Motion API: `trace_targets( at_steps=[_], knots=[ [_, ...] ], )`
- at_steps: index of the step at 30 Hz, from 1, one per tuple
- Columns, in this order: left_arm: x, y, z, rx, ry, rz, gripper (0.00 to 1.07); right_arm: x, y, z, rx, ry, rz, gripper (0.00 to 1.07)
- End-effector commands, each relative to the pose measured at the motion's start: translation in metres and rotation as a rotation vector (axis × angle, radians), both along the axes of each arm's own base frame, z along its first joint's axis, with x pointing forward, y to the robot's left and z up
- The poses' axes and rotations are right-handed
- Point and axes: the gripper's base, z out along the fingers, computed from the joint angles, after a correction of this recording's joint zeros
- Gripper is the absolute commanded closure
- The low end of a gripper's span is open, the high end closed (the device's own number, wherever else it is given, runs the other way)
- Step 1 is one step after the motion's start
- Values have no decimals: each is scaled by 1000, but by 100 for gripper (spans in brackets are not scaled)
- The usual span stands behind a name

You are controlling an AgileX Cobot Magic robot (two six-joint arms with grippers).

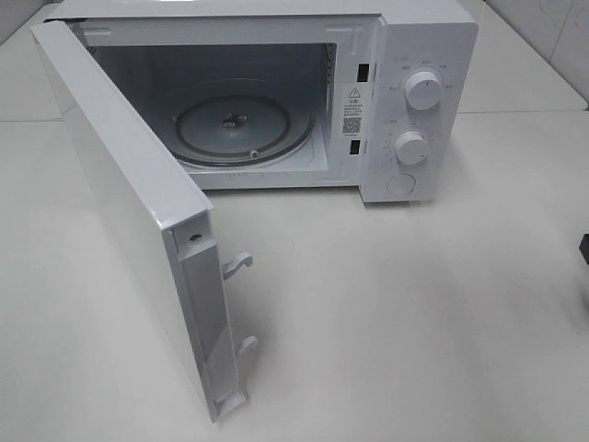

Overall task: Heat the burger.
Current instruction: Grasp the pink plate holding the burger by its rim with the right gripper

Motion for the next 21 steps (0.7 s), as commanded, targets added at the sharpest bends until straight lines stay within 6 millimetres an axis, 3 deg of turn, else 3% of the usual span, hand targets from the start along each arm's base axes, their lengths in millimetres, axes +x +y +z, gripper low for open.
trace_targets(
  at_steps=[1,13,21],
  knots=[
    [0,0,0,1,-12,-1,4,3,-10,-8,6,4,-4,30],
    [0,0,0,1,-12,-1,4,15,-13,-41,-3,22,49,31],
    [0,0,0,1,-12,-1,4,17,-15,-45,-25,22,78,32]
  ],
)
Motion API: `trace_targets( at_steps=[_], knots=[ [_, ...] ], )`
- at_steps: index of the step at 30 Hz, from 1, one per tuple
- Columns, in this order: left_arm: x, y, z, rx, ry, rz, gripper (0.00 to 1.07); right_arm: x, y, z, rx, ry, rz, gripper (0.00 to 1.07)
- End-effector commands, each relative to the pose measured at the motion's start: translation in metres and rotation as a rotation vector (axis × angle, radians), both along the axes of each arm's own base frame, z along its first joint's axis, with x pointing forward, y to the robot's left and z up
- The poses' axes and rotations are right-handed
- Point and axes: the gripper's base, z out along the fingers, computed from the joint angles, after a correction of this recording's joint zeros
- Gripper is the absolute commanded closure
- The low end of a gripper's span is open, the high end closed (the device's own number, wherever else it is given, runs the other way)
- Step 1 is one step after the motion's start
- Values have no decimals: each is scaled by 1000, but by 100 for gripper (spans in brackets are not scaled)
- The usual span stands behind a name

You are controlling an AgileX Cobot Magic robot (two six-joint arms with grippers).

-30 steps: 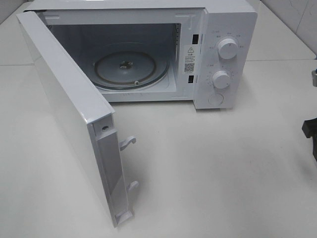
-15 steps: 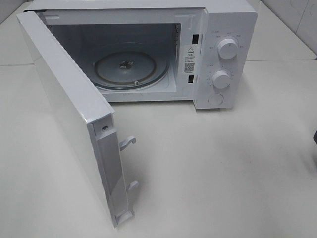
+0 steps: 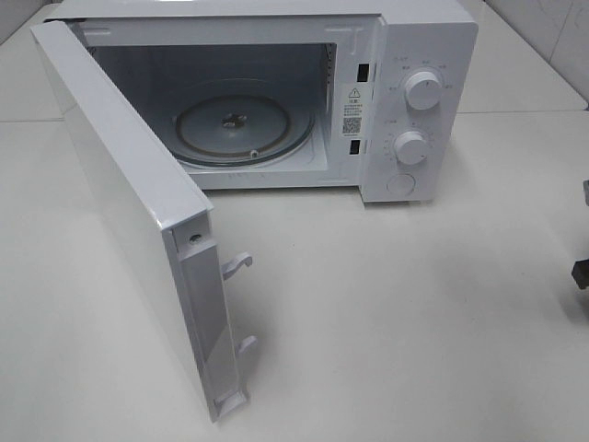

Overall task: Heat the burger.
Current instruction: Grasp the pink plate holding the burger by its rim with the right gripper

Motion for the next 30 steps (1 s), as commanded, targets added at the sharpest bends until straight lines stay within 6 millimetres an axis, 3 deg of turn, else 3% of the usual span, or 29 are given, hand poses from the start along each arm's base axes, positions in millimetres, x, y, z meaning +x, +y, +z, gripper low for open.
trace_targets(
  at_steps=[1,9,12,13,14,15,16,17,18,19,20,30],
  knots=[
    [0,0,0,1,-12,-1,4,2,-2,-1,-6,-7,3,32],
    [0,0,0,1,-12,-1,4,1,-2,-13,4,39,-4,35],
    [0,0,0,1,-12,-1,4,0,-2,-12,4,48,4,40],
    [0,0,0,1,-12,-1,4,-1,-2,-12,4,59,21,49],
    [0,0,0,1,-12,-1,4,-1,-2,-12,4,59,21,49],
    [0,0,0,1,-12,-1,4,-1,-2,-12,4,64,34,63],
    [0,0,0,1,-12,-1,4,-1,-2,-12,4,64,34,63],
    [0,0,0,1,-12,-1,4,-1,-2,-12,3,65,38,83],
    [0,0,0,1,-12,-1,4,-1,-2,-12,3,68,42,94],
    [0,0,0,1,-12,-1,4,-1,-2,-12,3,68,42,94],
    [0,0,0,1,-12,-1,4,-1,-2,-12,3,68,41,107],
    [0,0,0,1,-12,-1,4,-2,-1,-12,16,83,60,107]
  ],
)
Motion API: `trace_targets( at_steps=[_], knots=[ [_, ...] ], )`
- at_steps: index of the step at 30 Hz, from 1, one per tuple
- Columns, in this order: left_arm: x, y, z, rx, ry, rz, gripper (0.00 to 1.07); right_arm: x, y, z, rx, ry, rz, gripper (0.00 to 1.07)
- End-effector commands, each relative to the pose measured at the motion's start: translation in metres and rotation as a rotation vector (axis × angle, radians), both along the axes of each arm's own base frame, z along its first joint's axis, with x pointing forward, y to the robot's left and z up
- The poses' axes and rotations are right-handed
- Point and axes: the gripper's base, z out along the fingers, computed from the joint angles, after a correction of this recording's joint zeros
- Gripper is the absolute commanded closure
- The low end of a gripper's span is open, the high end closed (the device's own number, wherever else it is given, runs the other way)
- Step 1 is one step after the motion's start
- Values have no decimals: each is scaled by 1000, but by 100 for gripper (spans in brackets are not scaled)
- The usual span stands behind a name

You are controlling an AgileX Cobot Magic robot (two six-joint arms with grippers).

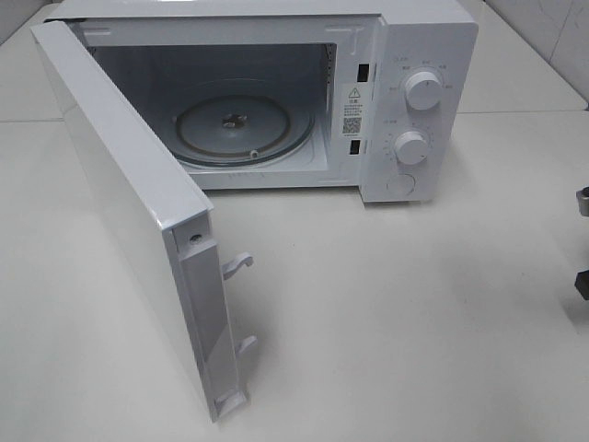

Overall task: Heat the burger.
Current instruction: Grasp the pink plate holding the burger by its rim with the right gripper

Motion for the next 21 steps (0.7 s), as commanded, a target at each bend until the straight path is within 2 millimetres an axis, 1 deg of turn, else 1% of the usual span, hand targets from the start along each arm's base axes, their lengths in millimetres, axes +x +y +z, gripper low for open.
trace_targets(
  at_steps=[1,11,14,17,19,20,21],
  knots=[
    [0,0,0,1,-12,-1,4,-4,1,-4,29,26,-23,107],
    [0,0,0,1,-12,-1,4,-4,1,-5,31,28,-33,107],
    [0,0,0,1,-12,-1,4,-5,2,-5,15,30,-86,107],
    [0,0,0,1,-12,-1,4,-6,4,-4,4,44,-88,107],
    [0,0,0,1,-12,-1,4,-7,16,2,-55,71,-59,107],
    [0,0,0,1,-12,-1,4,-7,16,2,-55,71,-59,107],
    [0,0,0,1,-12,-1,4,-6,21,7,-65,57,-42,107]
  ],
)
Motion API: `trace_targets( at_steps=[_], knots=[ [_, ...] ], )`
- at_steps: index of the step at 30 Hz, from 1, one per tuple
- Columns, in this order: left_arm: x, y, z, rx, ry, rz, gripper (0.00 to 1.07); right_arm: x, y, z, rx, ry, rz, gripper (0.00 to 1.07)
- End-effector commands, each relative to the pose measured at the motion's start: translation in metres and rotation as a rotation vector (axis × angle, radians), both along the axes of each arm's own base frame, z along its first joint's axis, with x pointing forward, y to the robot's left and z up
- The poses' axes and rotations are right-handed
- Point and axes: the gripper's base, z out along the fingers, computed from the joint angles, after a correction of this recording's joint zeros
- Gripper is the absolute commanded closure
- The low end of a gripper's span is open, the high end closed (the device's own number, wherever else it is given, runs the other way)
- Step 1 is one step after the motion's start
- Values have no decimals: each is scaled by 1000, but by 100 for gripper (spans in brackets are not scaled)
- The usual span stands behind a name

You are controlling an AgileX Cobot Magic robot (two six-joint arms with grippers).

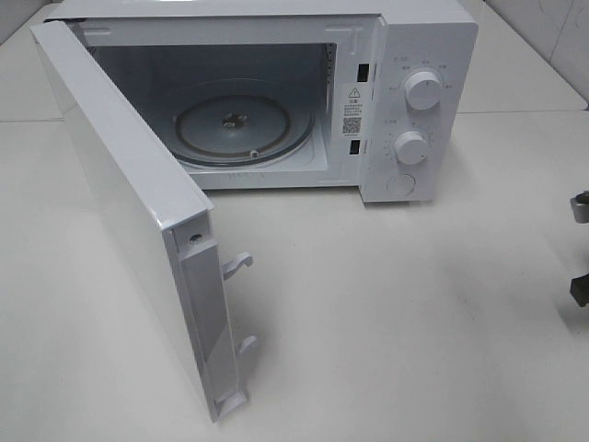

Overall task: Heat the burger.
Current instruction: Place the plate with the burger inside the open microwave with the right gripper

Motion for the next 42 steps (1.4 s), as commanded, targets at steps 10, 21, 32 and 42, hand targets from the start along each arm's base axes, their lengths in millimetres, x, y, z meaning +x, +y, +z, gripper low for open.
trace_targets(
  at_steps=[10,21,32,42],
  knots=[
    [0,0,0,1,-12,-1,4,-14,43,64,-94,-95,90,107],
    [0,0,0,1,-12,-1,4,-46,91,119,-139,-210,286,107],
    [0,0,0,1,-12,-1,4,-90,121,110,-106,-190,491,107],
    [0,0,0,1,-12,-1,4,-119,146,100,-92,-67,852,107]
  ],
)
